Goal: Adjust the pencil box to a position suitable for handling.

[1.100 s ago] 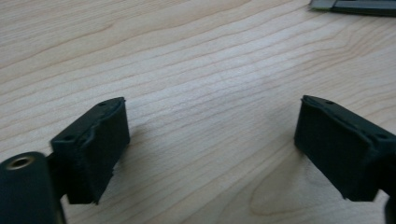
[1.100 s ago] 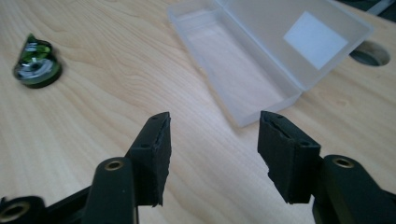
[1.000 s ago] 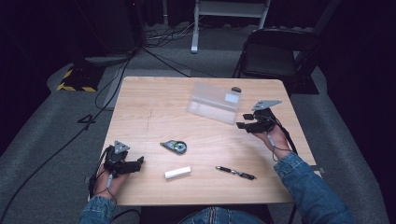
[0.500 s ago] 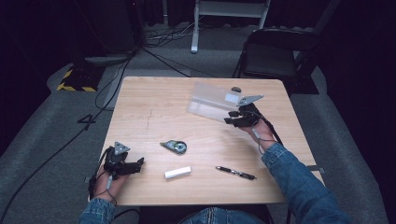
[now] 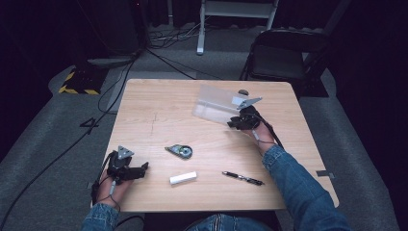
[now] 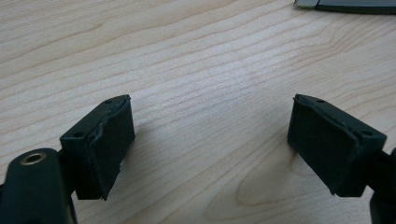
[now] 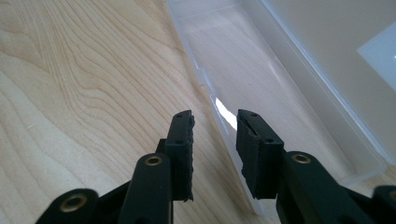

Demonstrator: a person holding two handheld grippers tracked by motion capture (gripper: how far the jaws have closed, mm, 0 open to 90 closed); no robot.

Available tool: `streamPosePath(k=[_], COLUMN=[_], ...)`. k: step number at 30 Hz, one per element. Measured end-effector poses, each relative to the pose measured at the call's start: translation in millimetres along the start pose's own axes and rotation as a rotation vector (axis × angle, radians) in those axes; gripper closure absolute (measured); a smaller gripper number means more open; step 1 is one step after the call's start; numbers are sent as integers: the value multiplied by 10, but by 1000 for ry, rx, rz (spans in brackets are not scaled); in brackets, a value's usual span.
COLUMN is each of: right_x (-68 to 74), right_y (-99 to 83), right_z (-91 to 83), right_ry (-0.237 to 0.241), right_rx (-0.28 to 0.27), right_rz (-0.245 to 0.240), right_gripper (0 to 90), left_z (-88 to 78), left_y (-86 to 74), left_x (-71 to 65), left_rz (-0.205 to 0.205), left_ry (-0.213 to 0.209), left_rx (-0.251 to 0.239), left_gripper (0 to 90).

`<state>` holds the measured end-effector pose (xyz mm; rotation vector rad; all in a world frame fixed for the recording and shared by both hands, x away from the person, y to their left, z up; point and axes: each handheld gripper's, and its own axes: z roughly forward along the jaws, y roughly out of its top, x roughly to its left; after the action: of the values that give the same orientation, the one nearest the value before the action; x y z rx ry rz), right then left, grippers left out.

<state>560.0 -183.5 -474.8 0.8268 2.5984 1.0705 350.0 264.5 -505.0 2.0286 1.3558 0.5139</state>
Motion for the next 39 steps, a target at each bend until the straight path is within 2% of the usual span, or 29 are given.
streamPosePath(k=[3,9,22,30,39], right_x=[-4,13,60,91,128], right_y=[3,8,18,5,-106], right_z=[51,120,144,156,60], right_ry=[-13,-14,-16,13,58], right_rx=[9,28,43,50,36], right_rz=[-8,-22,-57,-73,-84], right_gripper=[646,683,847,879,882], left_z=[0,0,0,1,-3], left_y=[0,0,0,-1,-2], left_x=[-1,-1,-1,-2,-4], left_rz=[0,0,0,-1,5], left_ry=[1,1,0,2,5], left_rx=[0,0,0,-2,0], left_gripper=[151,151,152,152,153])
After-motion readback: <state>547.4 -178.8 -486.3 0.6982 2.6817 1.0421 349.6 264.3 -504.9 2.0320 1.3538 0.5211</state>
